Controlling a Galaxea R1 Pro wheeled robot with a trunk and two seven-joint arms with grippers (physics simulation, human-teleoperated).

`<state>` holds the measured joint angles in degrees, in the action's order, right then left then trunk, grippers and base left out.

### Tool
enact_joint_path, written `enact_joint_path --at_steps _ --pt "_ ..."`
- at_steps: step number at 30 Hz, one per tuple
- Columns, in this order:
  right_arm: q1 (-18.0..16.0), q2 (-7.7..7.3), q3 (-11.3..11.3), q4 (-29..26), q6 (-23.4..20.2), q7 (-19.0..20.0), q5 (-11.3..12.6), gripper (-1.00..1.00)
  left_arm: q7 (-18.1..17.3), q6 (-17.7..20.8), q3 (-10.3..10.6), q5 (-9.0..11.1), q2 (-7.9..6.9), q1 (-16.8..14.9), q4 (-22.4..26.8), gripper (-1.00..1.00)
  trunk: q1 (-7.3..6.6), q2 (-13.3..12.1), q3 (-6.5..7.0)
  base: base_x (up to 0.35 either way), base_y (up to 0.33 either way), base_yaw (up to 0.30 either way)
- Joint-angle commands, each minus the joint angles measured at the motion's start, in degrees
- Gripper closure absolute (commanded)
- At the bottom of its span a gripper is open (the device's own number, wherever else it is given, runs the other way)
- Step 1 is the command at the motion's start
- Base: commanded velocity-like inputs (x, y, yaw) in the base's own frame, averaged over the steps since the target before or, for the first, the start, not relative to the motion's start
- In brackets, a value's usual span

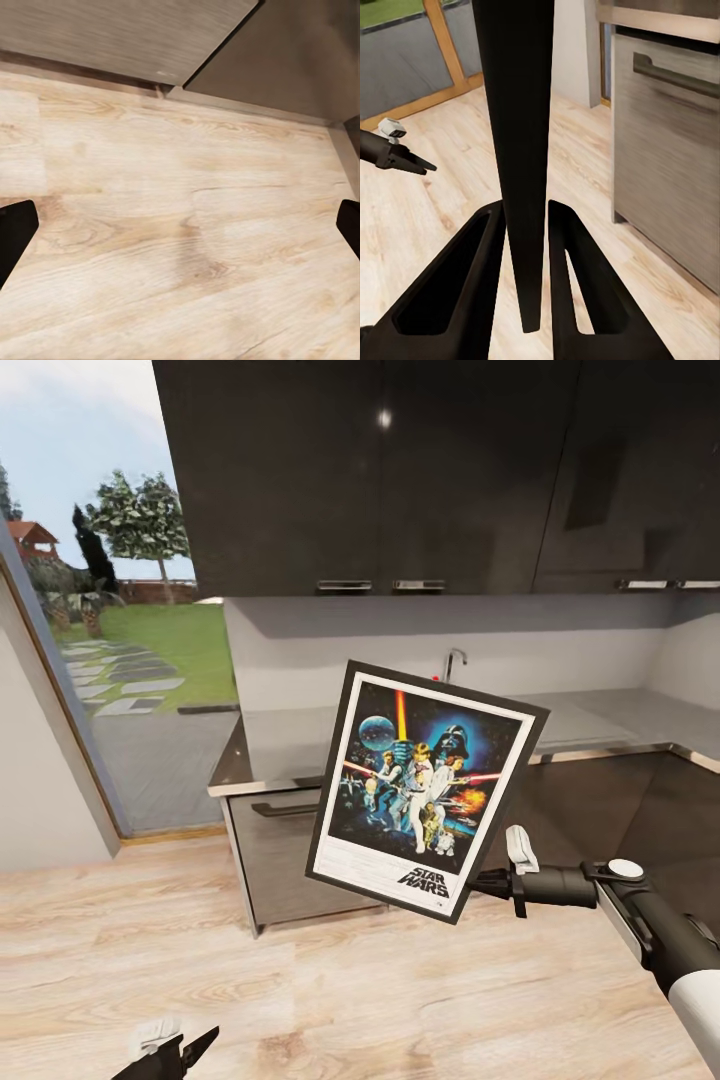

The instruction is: Pick up the poster from the kitchen countertop and hang it on one of the wall nails in the kitchen.

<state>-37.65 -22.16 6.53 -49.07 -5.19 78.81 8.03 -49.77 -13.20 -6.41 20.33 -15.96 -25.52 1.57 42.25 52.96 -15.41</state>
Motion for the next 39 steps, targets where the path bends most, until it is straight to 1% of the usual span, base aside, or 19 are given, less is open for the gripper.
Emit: enact_joint_path --at_steps 1,31,39 --pt "0.0 -0.08 0.2 0.0 -0.6 0.1 0.5 1.00 -0.1 -0.3 -0.4 -0.5 0.02 -0.1 -0.1 -1.00 -0.22 -0.4 0.11 0.000 0.000 0.000" --pt "0.1 -0.15 0.2 0.3 -0.7 0.1 0.8 1.00 -0.1 -0.3 -0.4 -0.5 0.32 -0.1 -0.1 -1.00 -6.81 -12.4 5.49 0.000 0.000 0.000" --pt "0.0 -0.15 0.2 0.2 -0.7 0.2 1.1 1.00 -0.1 -0.3 -0.4 -0.5 0.64 -0.1 -0.1 -1.00 -8.56 -15.6 6.93 0.000 0.000 0.000"
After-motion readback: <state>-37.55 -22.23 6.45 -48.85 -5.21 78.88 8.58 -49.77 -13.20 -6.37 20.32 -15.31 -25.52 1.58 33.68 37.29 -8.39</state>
